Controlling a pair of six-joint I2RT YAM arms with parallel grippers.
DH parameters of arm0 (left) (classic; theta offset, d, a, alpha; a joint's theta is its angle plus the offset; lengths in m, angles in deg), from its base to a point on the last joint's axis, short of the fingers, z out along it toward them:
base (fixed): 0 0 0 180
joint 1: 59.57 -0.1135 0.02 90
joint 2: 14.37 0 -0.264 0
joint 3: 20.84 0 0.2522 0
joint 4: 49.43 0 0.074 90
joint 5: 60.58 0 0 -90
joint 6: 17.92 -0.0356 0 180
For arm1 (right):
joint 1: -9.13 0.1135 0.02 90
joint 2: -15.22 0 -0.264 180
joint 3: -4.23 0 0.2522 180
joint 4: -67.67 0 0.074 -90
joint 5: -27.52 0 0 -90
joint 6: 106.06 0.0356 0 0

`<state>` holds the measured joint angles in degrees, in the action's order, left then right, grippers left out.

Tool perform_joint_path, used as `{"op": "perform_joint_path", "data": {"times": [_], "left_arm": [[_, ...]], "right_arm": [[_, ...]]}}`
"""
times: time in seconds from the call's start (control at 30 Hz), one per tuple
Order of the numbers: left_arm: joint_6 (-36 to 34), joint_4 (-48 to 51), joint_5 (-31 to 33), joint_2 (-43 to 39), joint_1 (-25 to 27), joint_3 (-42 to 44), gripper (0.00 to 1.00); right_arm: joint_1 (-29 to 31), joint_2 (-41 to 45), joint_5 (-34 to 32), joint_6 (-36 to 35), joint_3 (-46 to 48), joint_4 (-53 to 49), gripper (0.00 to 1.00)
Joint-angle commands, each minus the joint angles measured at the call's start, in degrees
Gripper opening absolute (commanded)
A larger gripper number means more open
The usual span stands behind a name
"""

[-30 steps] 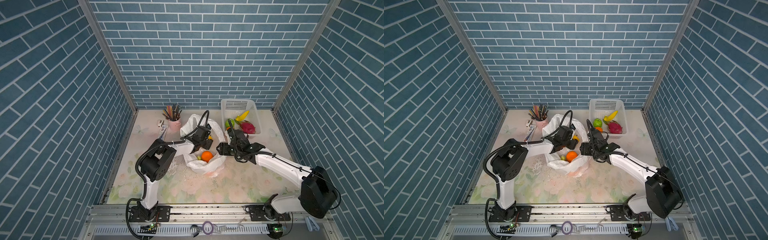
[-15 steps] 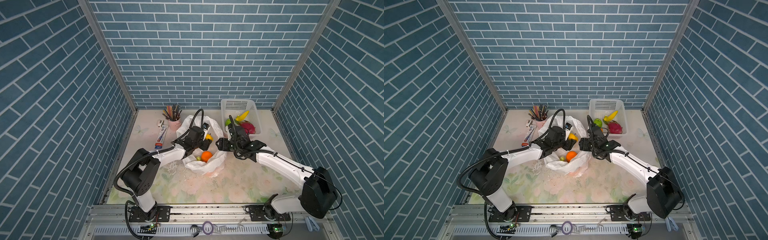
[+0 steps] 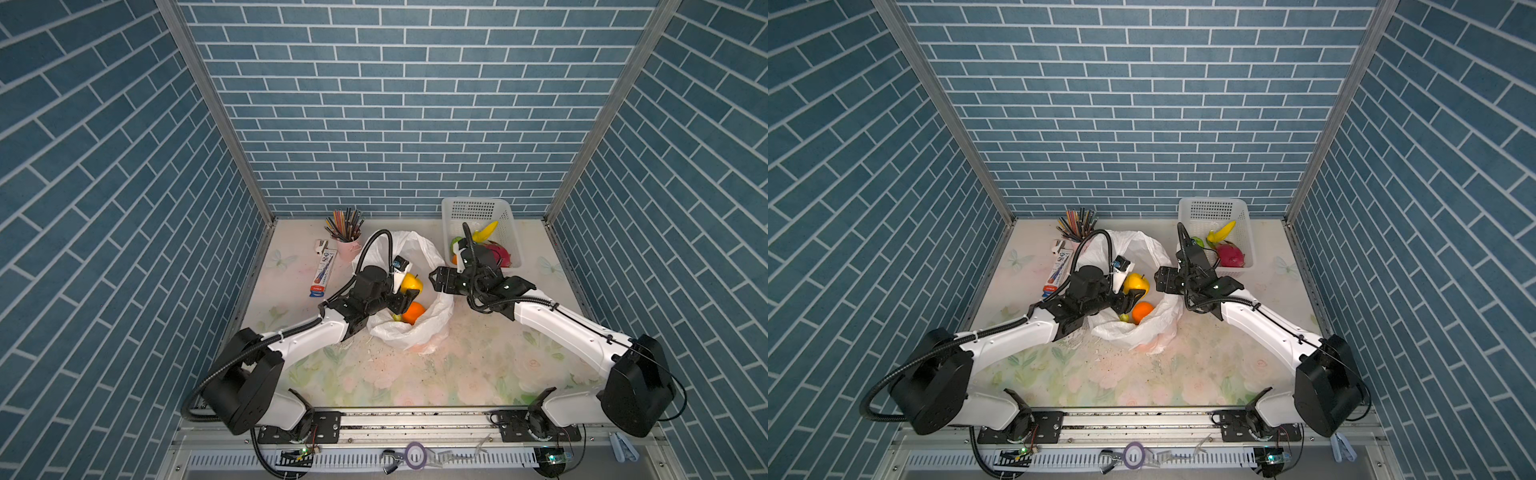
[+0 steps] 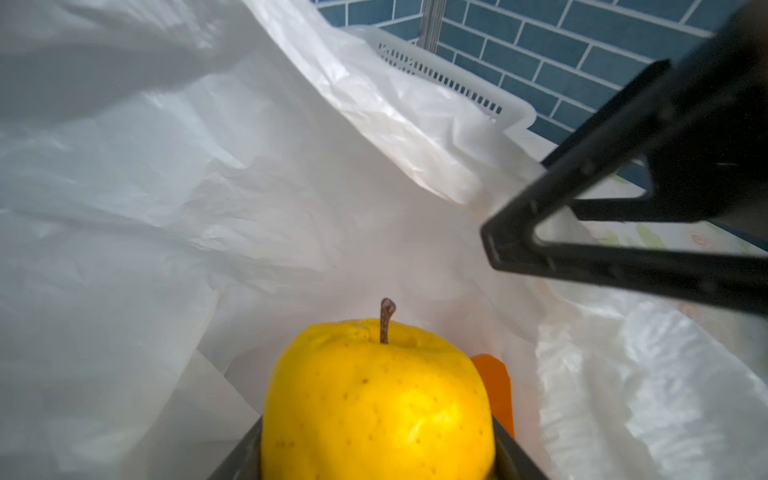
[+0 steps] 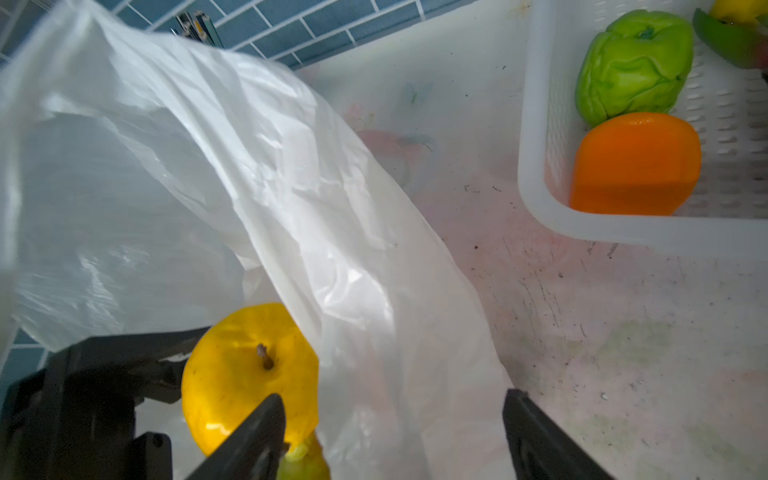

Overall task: Untie the knot of the plastic bag and take out the fruit
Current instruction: 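Lift the yellow apple out and pass it to the right gripper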

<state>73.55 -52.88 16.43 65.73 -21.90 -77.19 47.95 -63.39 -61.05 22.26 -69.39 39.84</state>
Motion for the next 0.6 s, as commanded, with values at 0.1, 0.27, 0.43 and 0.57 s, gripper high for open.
{"op": "perform_joint_path", "data": {"times": [0.1, 0.27, 0.43, 0.57], "left_arm": [[-4.6, -7.7, -5.3, -6.0, -0.4, 3.2, 0.49], [-6.5, -11.8, -8.1, -10.5, -0.3, 4.7, 0.49], [-8.4, -13.6, -10.1, -14.0, -0.2, 4.4, 0.49], [-9.2, -15.2, -11.3, -15.7, -0.1, 3.8, 0.49]], "right_arm": [[-0.2, 9.5, 2.0, 1.2, 0.1, 4.8, 0.88], [-0.3, 14.4, 6.4, -0.8, 1.1, 8.1, 0.88], [-0.2, 15.3, 13.9, -2.6, -0.7, 7.3, 0.95], [-0.1, 14.5, 20.1, -3.6, -1.8, 6.6, 0.98]]}}
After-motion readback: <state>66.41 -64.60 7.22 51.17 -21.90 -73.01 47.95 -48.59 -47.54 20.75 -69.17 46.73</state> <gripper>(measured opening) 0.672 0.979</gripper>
